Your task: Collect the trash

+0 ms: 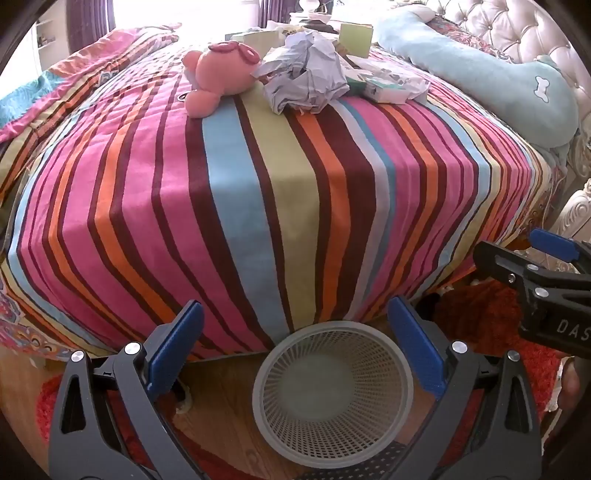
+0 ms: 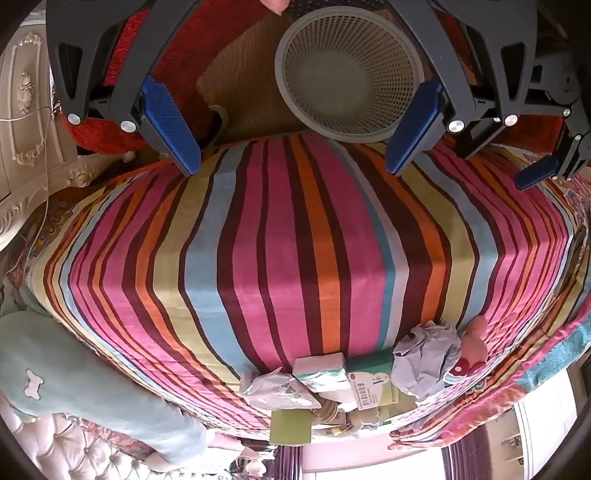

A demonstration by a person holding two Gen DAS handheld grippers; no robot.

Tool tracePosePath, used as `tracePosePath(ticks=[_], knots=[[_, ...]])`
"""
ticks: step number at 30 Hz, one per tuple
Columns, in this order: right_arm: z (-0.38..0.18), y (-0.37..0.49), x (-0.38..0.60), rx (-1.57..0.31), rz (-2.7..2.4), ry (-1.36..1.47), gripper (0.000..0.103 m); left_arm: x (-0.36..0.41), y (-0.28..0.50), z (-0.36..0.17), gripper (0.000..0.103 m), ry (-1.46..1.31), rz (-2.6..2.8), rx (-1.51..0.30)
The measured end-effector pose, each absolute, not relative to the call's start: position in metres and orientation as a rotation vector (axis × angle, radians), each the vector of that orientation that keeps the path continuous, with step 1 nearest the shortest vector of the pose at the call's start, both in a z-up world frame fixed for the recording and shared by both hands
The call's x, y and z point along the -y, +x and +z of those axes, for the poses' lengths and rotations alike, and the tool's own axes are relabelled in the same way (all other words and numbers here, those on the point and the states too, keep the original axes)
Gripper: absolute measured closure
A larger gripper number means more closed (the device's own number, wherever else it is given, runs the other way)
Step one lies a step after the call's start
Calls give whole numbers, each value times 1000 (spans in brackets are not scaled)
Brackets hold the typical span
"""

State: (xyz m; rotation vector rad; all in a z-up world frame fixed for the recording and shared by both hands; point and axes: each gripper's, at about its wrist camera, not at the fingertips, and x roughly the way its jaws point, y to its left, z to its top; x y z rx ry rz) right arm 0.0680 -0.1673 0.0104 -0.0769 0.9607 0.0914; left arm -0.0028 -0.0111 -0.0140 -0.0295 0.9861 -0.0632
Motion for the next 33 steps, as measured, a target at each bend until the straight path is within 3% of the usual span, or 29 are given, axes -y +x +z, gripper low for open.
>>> tracePosePath(ticks=[33], knots=[[11, 63, 163, -964, 98, -93, 7, 13, -8, -8, 6, -22, -59, -974]])
